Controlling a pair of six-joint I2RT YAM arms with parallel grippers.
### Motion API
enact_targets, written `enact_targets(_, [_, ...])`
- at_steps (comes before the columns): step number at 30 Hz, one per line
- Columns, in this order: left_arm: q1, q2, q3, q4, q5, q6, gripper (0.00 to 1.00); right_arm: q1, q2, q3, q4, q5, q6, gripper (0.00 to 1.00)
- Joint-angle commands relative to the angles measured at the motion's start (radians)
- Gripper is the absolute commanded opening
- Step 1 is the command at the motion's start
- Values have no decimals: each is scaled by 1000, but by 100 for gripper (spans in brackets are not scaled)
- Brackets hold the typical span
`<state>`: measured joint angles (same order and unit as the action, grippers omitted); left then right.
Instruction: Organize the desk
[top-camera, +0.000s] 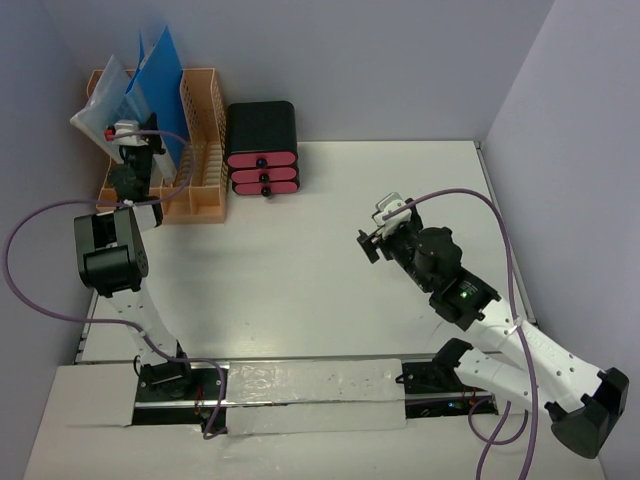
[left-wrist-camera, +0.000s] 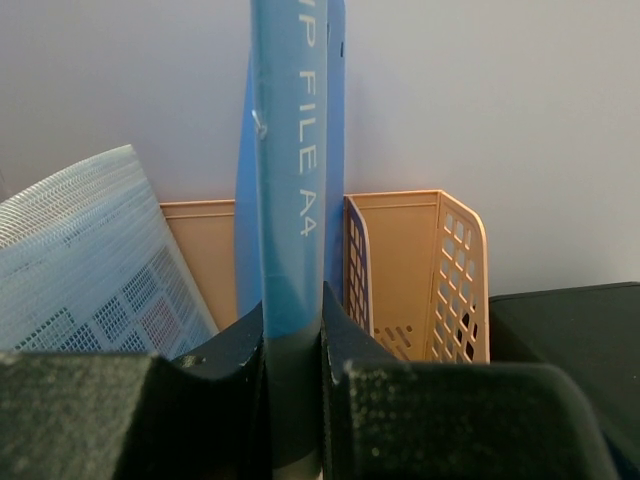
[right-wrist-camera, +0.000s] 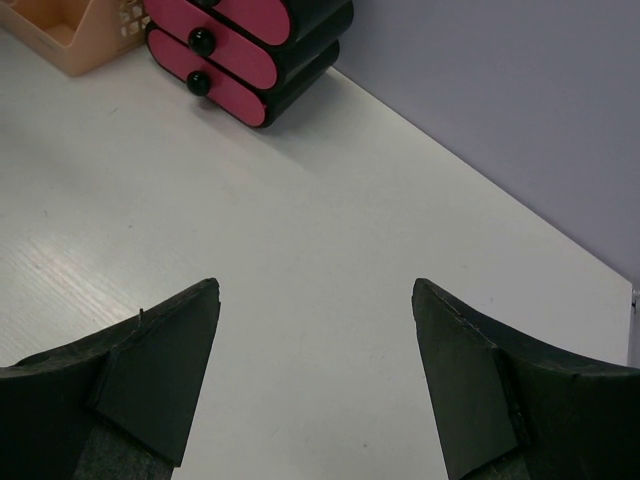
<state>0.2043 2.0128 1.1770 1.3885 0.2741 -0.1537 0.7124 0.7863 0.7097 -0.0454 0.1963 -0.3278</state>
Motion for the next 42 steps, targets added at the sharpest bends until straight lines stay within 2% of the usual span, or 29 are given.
enact_targets(1, [-13,47,13,108,-39,-77,0,-8,23,16,41,-5,24,84])
enact_targets(5, [-13,49,58,15,-53,-68,0,-7,27,13,42,-6,26,84])
enact_targets(10, [-13,63,47,-15,-55,-40,0,-8,24,5,42,-3,26,84])
enact_targets(18, [-13,59,56,-98,-77,-112,0,-8,35,8,42,3,26,84])
enact_targets(23, [-13,-3,12,-61,-17,-167,0,-8,41,0,41,7,24,84])
enact_targets(30, [-13,22,-25,6,67,-91,0,-7,37,-4,42,3,21,84])
enact_targets(35, [-10,52,-34,3,91,-92,0,-8,20,-9,41,14,21,84])
enact_targets(37, [-9,55,-43,7,109,-101,3,-8,11,-15,41,17,24,84])
enact_targets(40, [-9,51,-59,9,131,-119,14,-8,0,-21,40,25,24,84])
enact_targets(42, [-9,39,-86,13,148,-126,15,-10,-4,-25,38,28,26,84])
